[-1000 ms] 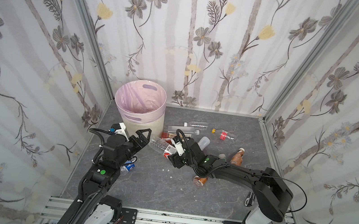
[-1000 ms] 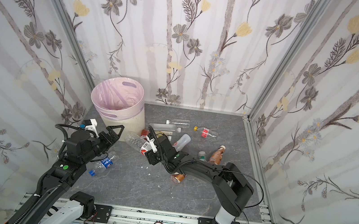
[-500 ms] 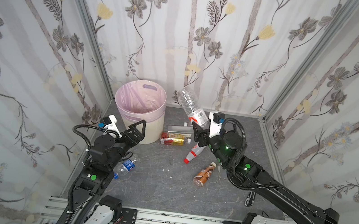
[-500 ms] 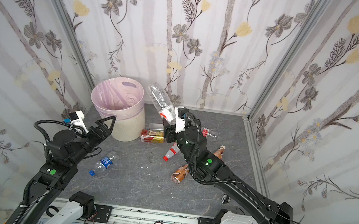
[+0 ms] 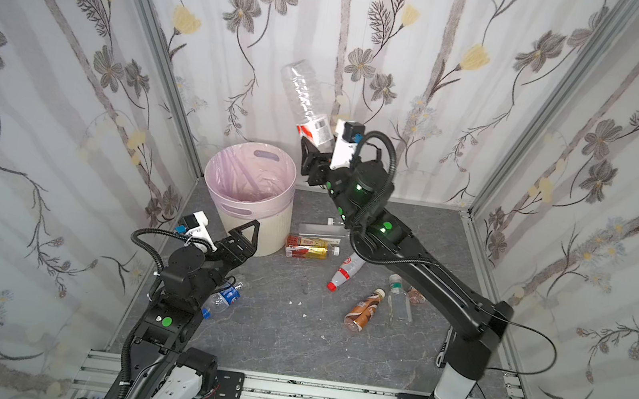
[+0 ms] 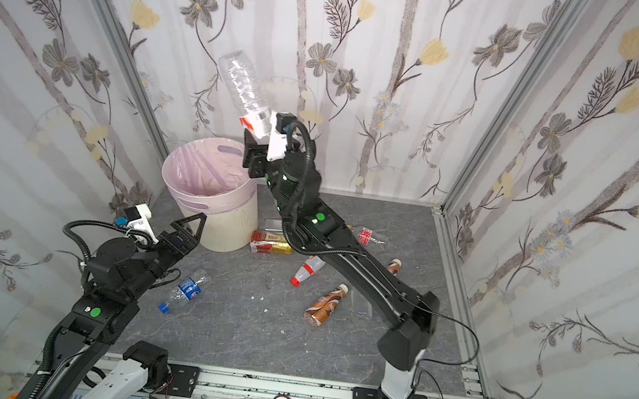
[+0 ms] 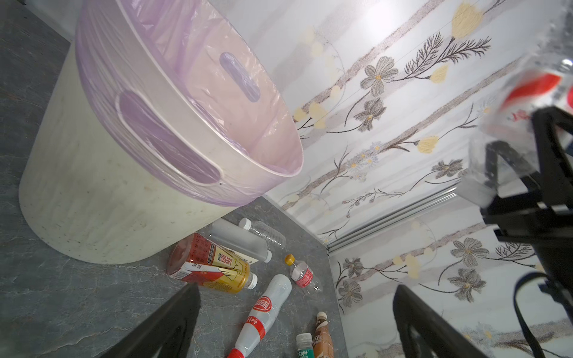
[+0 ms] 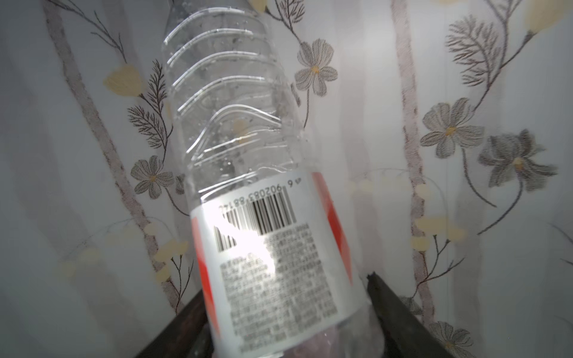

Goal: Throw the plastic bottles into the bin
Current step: 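Lift the clear bottle over the bin with the right gripper and release, then withdraw the right gripper while the left gripper moves toward the blue Pepsi bottle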

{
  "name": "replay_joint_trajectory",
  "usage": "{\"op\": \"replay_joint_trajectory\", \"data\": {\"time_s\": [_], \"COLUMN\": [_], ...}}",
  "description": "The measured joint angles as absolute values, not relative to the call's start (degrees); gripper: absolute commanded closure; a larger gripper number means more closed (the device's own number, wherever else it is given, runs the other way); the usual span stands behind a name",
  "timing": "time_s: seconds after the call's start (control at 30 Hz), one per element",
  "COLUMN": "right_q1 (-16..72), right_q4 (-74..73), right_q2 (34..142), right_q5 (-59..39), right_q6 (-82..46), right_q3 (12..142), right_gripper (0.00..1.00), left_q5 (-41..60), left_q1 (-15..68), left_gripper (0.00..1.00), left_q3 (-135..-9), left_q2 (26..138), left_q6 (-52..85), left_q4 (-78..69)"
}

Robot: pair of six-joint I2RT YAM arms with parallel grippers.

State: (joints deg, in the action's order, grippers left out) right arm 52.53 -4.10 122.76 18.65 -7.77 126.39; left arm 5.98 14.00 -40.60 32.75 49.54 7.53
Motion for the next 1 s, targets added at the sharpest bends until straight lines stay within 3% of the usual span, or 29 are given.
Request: {"op": "replay_joint_trajectory", "data": {"time_s": [0.07, 0.1, 0.2, 0.3, 0.43, 0.57, 0.67, 1.0], "right_q1": [52.53, 52.53, 52.38, 52.38, 52.47, 52.23, 51.59, 46.0], "right_q4": [6.2, 9.87, 17.98, 17.45, 11.7, 2.81, -4.16, -3.46], "right_q2": [134.1, 137.34, 139.11, 132.29, 115.37, 102.08, 97.3, 89.1], "right_q5": [16.97, 16.67, 15.84, 16.03, 15.99, 18.26, 19.86, 18.44], "right_q6": [-7.14, -6.92, -6.35, -5.89, -5.17, -4.16, -3.81, -8.34], "right_q3": [143.61, 148.29, 150.02, 138.15, 115.66, 108.29, 101.3, 75.99], "right_gripper": [0.01, 0.0, 0.0, 0.0, 0.0, 0.0, 0.0, 0.0], "left_q5": [6.02, 6.04, 6.07, 6.04, 6.07, 6.09, 6.07, 7.77], "left_q1": [13.96, 13.91, 13.82, 13.82, 13.82, 13.82, 13.8, 13.65], "left_gripper": [0.0, 0.0, 0.0, 0.0, 0.0, 0.0, 0.0, 0.0], "left_q3": [-40.47, -40.36, -39.97, -39.53, -39.46, -39.68, -39.75, -37.67], "left_q2": [32.73, 32.73, 32.64, 32.77, 33.91, 35.0, 35.2, 44.93], "left_q6": [49.54, 49.54, 49.54, 49.54, 49.52, 49.21, 48.16, 46.89], "left_q4": [7.53, 7.55, 7.64, 7.77, 7.99, 8.03, 8.19, 12.64]}}
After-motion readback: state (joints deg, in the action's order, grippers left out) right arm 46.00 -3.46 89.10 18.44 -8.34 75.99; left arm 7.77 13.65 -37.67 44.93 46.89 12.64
